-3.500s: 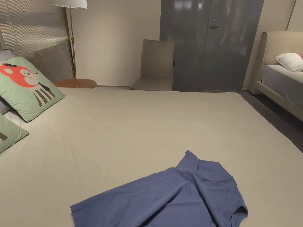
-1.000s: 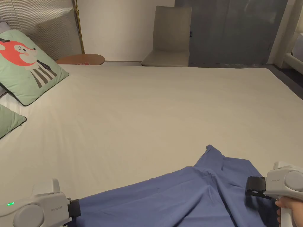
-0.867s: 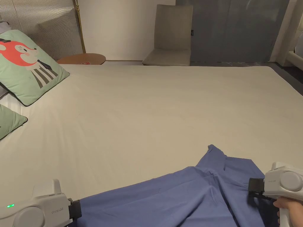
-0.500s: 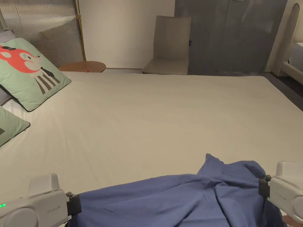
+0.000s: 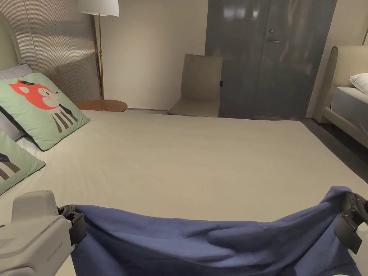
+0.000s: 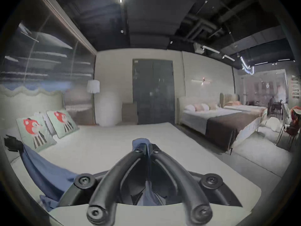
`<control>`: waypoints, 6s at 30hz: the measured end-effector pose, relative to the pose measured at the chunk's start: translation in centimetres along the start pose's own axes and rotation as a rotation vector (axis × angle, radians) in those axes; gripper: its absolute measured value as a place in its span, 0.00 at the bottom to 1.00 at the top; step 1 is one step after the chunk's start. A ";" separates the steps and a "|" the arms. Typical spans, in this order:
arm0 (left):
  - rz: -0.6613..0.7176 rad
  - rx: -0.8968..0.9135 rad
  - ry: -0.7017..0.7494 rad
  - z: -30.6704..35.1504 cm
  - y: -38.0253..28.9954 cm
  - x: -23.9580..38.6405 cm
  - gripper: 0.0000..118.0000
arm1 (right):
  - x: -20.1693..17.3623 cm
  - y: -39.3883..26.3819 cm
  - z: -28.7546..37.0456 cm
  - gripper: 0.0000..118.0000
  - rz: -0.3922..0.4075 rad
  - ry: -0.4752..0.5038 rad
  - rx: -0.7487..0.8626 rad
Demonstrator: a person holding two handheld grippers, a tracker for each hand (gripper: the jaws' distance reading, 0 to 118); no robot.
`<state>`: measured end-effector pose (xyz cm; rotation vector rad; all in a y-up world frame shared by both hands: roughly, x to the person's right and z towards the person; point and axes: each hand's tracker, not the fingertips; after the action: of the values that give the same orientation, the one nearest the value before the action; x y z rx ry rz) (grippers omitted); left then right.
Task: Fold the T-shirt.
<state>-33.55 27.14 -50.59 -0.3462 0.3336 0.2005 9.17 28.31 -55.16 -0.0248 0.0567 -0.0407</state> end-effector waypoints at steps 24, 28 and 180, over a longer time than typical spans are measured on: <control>-0.015 0.171 -0.107 -3.5 16.5 1.9 0.01 | 1.8 15.1 -8.4 0.02 -0.060 0.049 0.121; -0.038 0.190 -0.107 -6.3 20.7 3.1 0.02 | 2.0 18.3 -12.4 0.02 -0.072 0.039 0.130; -0.069 -0.489 0.010 -2.3 -16.7 -11.3 0.04 | 4.8 -14.4 6.9 0.09 0.098 -0.104 -0.494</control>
<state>-40.54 9.38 -43.72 -0.8410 0.2790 0.2115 13.73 13.92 -48.19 -0.5171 -0.0377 0.0736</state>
